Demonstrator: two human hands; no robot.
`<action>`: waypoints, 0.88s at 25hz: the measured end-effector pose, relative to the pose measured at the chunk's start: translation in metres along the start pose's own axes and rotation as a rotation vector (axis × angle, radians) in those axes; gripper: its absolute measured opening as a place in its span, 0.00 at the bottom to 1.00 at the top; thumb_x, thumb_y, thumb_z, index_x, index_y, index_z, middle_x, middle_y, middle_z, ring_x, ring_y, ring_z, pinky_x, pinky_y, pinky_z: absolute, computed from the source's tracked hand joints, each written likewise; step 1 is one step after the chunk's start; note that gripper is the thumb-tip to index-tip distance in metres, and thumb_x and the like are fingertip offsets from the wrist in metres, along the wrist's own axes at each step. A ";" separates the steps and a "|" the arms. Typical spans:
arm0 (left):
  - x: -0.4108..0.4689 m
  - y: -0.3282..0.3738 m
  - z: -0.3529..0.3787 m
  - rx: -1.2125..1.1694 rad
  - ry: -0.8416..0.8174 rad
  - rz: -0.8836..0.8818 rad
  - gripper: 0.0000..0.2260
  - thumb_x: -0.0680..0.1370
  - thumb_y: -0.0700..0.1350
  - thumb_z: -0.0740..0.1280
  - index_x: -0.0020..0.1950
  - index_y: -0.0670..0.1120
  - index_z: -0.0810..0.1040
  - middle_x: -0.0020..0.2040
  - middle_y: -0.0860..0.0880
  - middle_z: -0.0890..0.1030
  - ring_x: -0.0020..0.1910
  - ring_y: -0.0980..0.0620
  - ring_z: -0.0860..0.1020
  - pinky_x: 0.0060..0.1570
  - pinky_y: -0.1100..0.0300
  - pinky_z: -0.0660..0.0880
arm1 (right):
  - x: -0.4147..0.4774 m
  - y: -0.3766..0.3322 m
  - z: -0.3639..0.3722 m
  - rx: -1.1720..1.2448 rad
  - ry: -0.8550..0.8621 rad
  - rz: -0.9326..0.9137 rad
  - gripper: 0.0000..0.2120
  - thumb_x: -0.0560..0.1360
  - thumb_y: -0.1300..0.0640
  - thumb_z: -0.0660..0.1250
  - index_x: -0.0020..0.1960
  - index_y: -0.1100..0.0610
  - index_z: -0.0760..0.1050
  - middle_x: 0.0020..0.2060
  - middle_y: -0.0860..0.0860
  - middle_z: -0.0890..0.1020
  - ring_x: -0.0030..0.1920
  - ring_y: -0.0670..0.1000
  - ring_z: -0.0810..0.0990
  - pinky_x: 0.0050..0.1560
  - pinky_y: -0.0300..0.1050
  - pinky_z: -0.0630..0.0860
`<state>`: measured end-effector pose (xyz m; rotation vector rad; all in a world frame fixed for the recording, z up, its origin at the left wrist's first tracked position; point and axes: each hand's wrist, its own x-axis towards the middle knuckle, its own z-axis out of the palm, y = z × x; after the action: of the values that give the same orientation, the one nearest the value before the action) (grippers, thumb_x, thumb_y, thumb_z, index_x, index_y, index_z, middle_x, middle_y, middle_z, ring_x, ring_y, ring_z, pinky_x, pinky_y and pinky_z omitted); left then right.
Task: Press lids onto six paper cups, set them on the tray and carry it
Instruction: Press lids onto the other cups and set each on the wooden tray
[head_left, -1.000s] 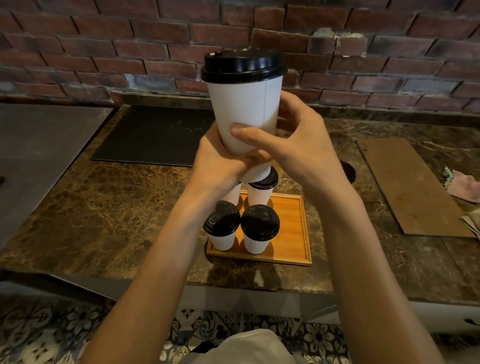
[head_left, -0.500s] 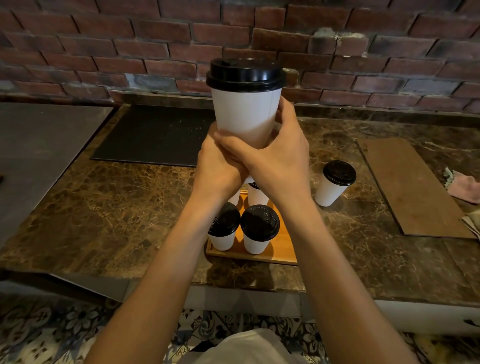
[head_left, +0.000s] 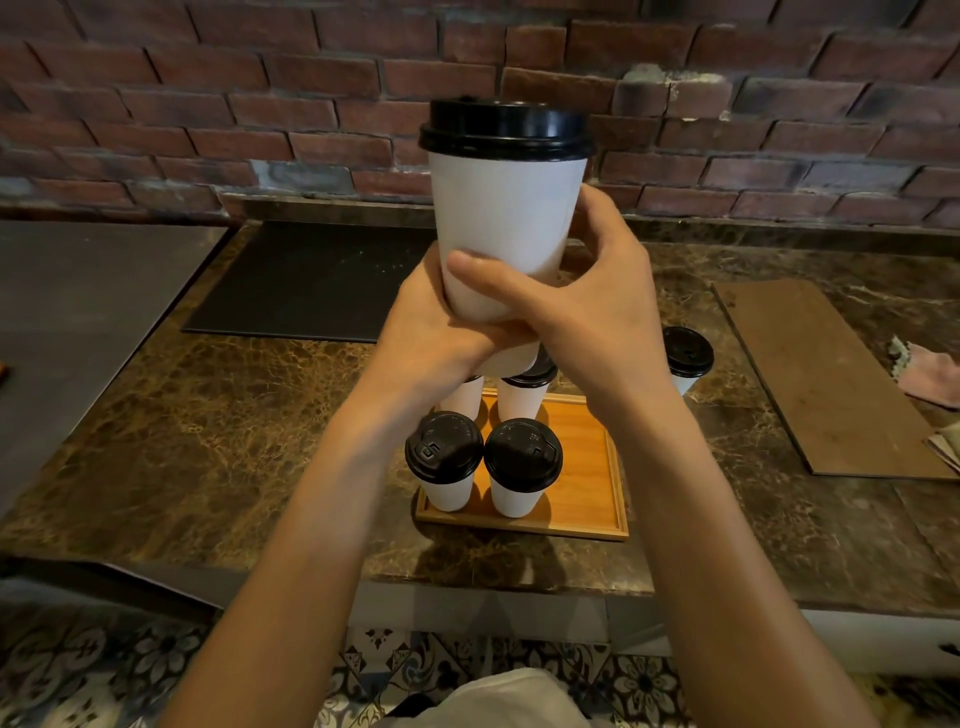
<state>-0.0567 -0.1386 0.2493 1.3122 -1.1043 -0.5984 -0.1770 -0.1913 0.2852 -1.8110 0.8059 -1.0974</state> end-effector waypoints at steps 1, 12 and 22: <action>-0.001 0.000 -0.003 -0.002 -0.029 -0.005 0.24 0.67 0.36 0.76 0.57 0.52 0.71 0.47 0.59 0.81 0.48 0.68 0.79 0.38 0.75 0.75 | 0.000 0.001 -0.002 0.026 -0.027 0.005 0.40 0.63 0.42 0.79 0.70 0.52 0.69 0.60 0.45 0.78 0.59 0.44 0.76 0.57 0.49 0.80; -0.011 -0.002 -0.011 -0.105 -0.230 -0.021 0.26 0.63 0.38 0.77 0.58 0.51 0.76 0.51 0.56 0.83 0.54 0.55 0.80 0.49 0.63 0.77 | -0.002 0.014 -0.017 0.113 -0.301 0.029 0.34 0.65 0.47 0.76 0.69 0.51 0.71 0.57 0.42 0.79 0.56 0.38 0.77 0.51 0.33 0.77; -0.009 0.002 0.004 0.018 0.016 0.045 0.23 0.67 0.35 0.74 0.58 0.49 0.73 0.44 0.63 0.82 0.48 0.70 0.79 0.41 0.77 0.73 | -0.006 0.002 -0.004 0.000 -0.158 -0.016 0.37 0.68 0.46 0.77 0.73 0.50 0.67 0.61 0.43 0.77 0.60 0.41 0.75 0.57 0.49 0.79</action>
<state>-0.0638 -0.1324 0.2479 1.3023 -1.1251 -0.5453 -0.1827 -0.1886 0.2824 -1.8814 0.6981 -0.9503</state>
